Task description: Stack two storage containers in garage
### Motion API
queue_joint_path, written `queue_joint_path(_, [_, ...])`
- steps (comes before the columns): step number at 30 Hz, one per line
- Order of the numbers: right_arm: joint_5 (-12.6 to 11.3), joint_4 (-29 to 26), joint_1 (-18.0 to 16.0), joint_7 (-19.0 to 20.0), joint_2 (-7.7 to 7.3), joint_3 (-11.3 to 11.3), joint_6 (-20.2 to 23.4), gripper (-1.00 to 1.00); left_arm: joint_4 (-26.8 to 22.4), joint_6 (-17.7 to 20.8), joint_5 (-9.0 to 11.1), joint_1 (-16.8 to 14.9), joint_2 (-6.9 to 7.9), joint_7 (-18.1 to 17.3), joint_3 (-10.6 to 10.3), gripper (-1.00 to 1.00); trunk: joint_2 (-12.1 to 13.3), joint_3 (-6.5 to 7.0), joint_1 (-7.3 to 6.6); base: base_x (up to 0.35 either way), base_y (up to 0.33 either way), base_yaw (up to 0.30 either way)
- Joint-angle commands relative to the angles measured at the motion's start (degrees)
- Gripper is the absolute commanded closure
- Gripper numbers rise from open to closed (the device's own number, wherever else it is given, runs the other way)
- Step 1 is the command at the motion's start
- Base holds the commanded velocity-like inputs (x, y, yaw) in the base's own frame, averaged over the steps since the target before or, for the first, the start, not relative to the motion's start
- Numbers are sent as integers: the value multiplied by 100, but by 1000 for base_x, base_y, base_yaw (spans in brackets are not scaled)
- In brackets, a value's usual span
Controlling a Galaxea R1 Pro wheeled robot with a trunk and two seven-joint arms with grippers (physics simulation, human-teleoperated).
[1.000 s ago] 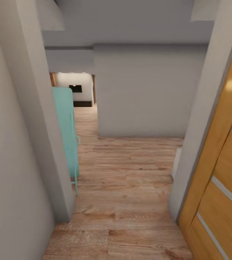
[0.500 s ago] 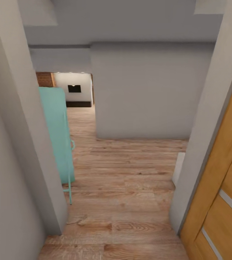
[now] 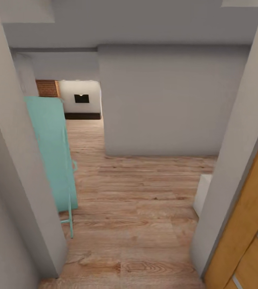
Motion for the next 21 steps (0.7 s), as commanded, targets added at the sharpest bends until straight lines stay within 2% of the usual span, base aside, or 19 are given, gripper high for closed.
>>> queue_joint_path(1, [-61,16,-8,29,0,44,-33,-100,4,-24,21,-4,-2,11,22,-100,-4,-7,4,322,-85,0])
queue_joint_path(21, [-61,19,-8,29,0,44,-33,-100,4,1,30,-4,18,11,22,-100,-4,-7,4,322,-20,0])
